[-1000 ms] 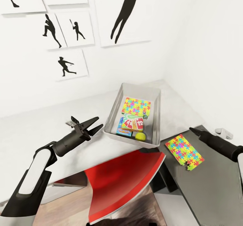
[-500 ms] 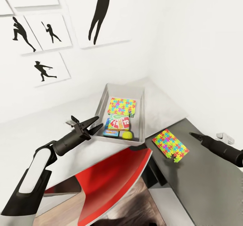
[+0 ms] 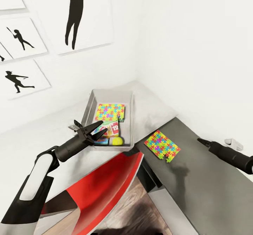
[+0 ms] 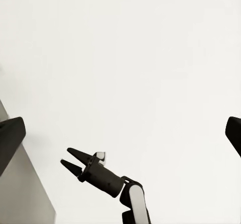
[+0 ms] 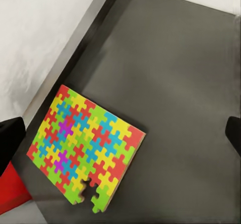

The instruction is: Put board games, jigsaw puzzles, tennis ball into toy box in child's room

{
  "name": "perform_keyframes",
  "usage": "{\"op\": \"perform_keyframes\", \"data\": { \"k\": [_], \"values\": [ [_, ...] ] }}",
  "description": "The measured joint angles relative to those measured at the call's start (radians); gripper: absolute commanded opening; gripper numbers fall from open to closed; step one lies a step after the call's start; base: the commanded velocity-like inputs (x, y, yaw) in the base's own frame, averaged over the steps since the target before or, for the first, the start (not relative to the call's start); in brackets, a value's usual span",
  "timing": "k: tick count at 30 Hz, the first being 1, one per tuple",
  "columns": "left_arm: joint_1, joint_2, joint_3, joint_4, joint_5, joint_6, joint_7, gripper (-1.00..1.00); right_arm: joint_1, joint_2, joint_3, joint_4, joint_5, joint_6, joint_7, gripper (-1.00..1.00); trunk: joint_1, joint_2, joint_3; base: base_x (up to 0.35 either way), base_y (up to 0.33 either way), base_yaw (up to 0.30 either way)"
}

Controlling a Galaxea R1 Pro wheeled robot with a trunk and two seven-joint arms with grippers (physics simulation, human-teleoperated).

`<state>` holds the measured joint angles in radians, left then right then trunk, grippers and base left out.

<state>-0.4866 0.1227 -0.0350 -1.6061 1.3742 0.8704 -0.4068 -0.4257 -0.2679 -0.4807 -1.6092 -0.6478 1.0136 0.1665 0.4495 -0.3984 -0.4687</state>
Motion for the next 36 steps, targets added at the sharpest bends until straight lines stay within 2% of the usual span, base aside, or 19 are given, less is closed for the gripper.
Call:
{"op": "perform_keyframes", "data": {
  "k": [15, 20, 25, 26, 29, 30, 31, 32, 35, 36],
  "values": [
    [-0.004, -0.005, -0.006, 0.000, 0.000, 0.000, 0.021, 1.00, 0.004, -0.001, 0.001, 0.000, -0.002, 0.008, 0.001, 1.00, 0.000, 0.000, 0.006, 0.000, 0.000, -0.281],
    [-0.014, -0.012, -0.025, 0.000, 0.000, -0.001, 0.079, 1.00, 0.007, -0.002, 0.002, 0.000, -0.008, 0.010, 0.007, 1.00, 0.000, 0.000, 0.009, 0.000, 0.000, -0.281],
    [-0.036, -0.025, -0.086, 0.000, 0.002, -0.005, 0.207, 1.00, 0.010, -0.001, 0.023, 0.001, -0.016, 0.029, 0.058, 1.00, 0.000, 0.000, 0.011, 0.000, 0.000, -0.281],
    [-0.036, -0.025, -0.086, 0.000, 0.002, -0.005, 0.208, 1.00, 0.010, -0.001, 0.023, 0.001, -0.015, 0.029, 0.058, 1.00, 0.000, 0.000, 0.011, 0.000, 0.000, -0.281],
    [-0.061, -0.045, -0.117, 0.001, 0.003, -0.007, 0.307, 1.00, 0.011, -0.001, 0.035, 0.002, -0.017, 0.029, 0.098, 1.00, 0.000, 0.000, 0.012, 0.000, 0.000, -0.281],
    [-0.062, -0.045, -0.117, 0.001, 0.003, -0.007, 0.308, 1.00, 0.011, -0.001, 0.035, 0.002, -0.017, 0.029, 0.099, 1.00, 0.000, 0.000, 0.013, 0.000, 0.000, -0.281],
    [-0.075, -0.056, -0.129, 0.002, 0.001, -0.007, 0.348, 1.00, 0.011, -0.001, 0.038, 0.003, -0.018, 0.029, 0.109, 1.00, 0.000, 0.000, 0.013, 0.000, 0.000, -0.281],
    [-0.075, -0.056, -0.129, 0.002, 0.001, -0.007, 0.349, 1.00, 0.011, -0.001, 0.038, 0.003, -0.017, 0.029, 0.110, 1.00, 0.000, 0.000, 0.014, 0.000, 0.000, -0.281],
    [-0.139, -0.094, -0.162, 0.011, -0.022, -0.006, 0.476, 1.00, 0.012, -0.001, 0.042, 0.004, -0.018, 0.029, 0.131, 1.00, 0.000, 0.000, 0.015, 0.000, 0.000, -0.281],
    [-0.140, -0.095, -0.162, 0.012, -0.023, -0.006, 0.477, 1.00, 0.012, -0.001, 0.042, 0.004, -0.018, 0.029, 0.132, 1.00, 0.000, 0.000, 0.015, 0.000, 0.000, -0.281]
  ]
}}
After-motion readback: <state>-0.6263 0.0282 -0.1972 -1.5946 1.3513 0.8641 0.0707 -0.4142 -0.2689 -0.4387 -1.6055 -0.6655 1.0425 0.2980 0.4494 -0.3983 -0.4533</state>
